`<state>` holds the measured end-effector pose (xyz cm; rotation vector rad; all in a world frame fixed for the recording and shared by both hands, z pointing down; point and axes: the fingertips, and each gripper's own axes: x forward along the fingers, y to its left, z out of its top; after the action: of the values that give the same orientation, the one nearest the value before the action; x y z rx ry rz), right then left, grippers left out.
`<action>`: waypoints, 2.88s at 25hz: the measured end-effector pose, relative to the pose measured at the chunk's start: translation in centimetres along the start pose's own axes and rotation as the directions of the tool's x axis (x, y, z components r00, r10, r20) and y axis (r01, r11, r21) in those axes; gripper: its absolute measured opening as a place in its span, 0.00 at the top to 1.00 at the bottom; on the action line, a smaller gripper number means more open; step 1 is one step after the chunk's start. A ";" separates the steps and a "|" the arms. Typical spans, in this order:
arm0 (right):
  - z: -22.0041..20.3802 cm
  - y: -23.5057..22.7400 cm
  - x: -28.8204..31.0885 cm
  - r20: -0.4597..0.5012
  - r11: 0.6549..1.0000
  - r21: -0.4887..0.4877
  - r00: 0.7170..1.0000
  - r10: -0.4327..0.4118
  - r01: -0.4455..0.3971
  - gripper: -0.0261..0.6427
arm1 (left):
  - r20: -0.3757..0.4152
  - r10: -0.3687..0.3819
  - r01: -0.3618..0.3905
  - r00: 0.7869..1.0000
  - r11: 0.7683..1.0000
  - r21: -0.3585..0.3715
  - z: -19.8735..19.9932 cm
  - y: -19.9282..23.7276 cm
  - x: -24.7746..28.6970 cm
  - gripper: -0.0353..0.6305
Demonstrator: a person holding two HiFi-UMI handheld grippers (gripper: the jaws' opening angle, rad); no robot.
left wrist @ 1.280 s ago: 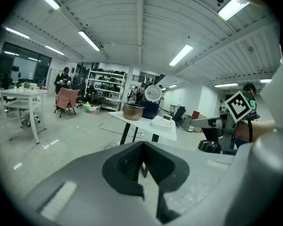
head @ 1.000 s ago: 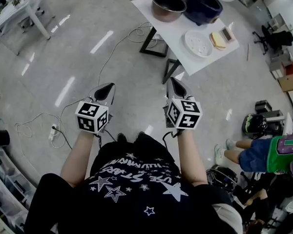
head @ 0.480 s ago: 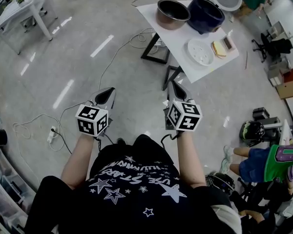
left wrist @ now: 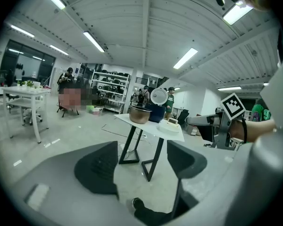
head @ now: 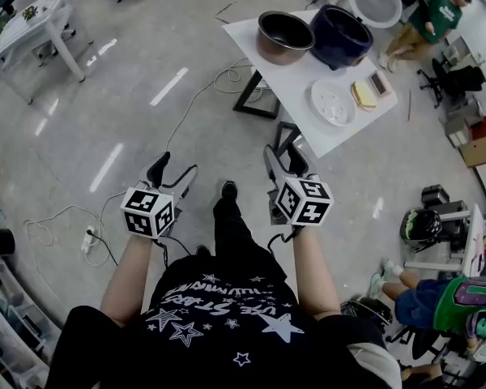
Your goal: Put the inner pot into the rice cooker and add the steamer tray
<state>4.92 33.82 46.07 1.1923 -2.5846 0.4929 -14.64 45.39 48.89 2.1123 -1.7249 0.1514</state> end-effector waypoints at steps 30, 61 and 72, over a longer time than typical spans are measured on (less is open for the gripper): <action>16.0 -23.4 26.3 0.031 0.962 0.272 0.999 -0.035 0.025 0.43 | -0.040 0.071 -0.069 0.997 0.996 0.050 18.1 9.8 31.6 0.33; 14.9 -30.2 33.7 -0.177 0.578 0.586 0.786 -0.593 0.568 0.44 | -0.319 -0.583 0.639 0.748 0.761 0.109 29.1 14.1 63.3 0.33; 12.2 -30.3 34.7 -0.382 0.416 0.549 0.660 -0.647 0.725 0.52 | -0.406 -0.681 0.764 0.609 0.642 0.069 28.0 11.4 67.0 0.33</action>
<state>5.29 -13.28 53.46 2.2199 -1.5291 1.2783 -14.94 -28.15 48.51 2.5953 -0.5532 0.4721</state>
